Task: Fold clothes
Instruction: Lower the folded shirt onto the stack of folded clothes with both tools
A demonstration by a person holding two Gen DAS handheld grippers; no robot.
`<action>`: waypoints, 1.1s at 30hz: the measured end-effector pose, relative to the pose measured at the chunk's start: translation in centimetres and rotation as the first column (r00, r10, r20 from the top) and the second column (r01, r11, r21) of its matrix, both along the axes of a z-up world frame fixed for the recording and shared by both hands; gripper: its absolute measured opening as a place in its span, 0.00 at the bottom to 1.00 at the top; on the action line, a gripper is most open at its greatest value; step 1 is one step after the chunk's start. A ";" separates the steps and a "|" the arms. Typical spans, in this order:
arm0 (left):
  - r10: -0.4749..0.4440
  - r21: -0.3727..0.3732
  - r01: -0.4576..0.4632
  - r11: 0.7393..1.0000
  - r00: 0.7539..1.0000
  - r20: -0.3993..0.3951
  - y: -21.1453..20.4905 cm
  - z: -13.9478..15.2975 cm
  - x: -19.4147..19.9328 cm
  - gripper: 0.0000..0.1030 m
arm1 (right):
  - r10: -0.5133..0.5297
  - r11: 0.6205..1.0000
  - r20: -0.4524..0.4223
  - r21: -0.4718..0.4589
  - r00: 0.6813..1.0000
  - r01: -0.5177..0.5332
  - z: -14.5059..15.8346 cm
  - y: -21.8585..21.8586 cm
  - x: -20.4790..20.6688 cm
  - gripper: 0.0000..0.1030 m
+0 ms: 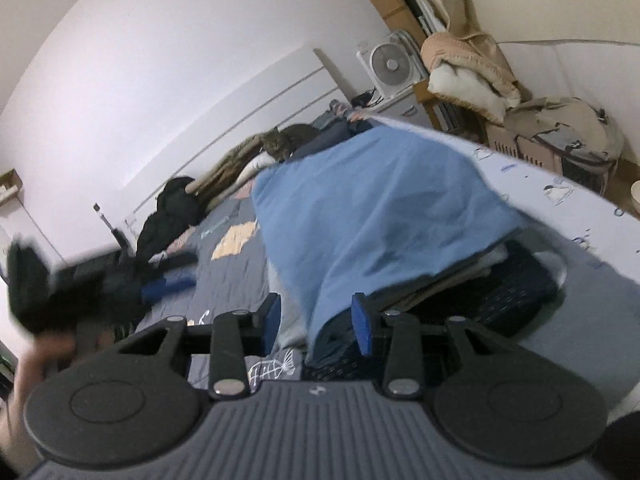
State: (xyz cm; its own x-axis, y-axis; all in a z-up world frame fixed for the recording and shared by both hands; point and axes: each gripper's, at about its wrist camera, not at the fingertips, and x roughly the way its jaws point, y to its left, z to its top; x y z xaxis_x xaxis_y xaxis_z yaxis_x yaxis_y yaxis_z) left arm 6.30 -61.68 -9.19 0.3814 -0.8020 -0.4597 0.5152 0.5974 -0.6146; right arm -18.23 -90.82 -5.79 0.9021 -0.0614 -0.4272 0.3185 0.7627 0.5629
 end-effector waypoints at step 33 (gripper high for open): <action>0.156 -0.299 -0.266 0.916 0.925 -0.346 -5.6 -12.7 -2.5 0.16 | 0.125 0.987 0.006 0.098 0.992 -0.125 -3.0 -13.1 -1.3 0.37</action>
